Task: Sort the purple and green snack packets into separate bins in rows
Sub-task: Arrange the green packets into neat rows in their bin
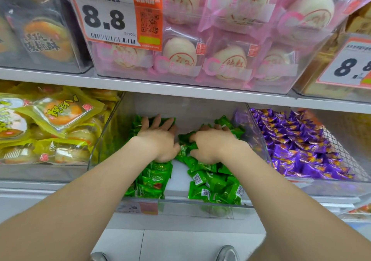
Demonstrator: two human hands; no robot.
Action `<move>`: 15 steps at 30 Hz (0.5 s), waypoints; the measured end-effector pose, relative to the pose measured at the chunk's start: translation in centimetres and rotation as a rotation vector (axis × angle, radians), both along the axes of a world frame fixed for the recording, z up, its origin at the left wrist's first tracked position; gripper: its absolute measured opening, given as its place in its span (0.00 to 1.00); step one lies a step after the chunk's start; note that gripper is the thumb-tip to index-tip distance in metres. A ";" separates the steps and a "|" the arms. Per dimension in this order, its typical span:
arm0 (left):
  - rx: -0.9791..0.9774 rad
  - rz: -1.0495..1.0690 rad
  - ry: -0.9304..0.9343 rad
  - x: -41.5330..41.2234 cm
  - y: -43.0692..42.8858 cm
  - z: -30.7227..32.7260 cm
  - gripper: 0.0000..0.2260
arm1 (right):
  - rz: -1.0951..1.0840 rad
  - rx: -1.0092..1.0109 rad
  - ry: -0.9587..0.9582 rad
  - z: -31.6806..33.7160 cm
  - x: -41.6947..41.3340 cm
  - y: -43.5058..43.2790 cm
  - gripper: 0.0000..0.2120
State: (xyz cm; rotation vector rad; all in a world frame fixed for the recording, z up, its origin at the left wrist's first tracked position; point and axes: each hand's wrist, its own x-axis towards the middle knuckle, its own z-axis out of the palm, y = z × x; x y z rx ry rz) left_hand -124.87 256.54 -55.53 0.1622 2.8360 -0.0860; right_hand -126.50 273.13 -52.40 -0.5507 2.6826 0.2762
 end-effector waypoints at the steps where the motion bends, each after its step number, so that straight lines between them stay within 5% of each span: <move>1: 0.031 -0.027 0.033 0.1 0.1 0.1 0.30 | 0.007 -0.067 0.023 0.3 0.0 0.6 0.26; 7: 0.136 -0.144 0.131 0.5 1.0 0.5 0.19 | -0.006 -0.306 0.181 1.6 0.3 3.0 0.10; 11: 0.164 -0.101 0.147 0.3 1.3 0.4 0.13 | 0.016 -0.311 0.256 1.8 0.7 3.4 0.16; 15: 0.182 -0.089 0.157 0.0 1.7 0.2 0.18 | 0.016 -0.219 0.244 1.3 0.4 4.0 0.21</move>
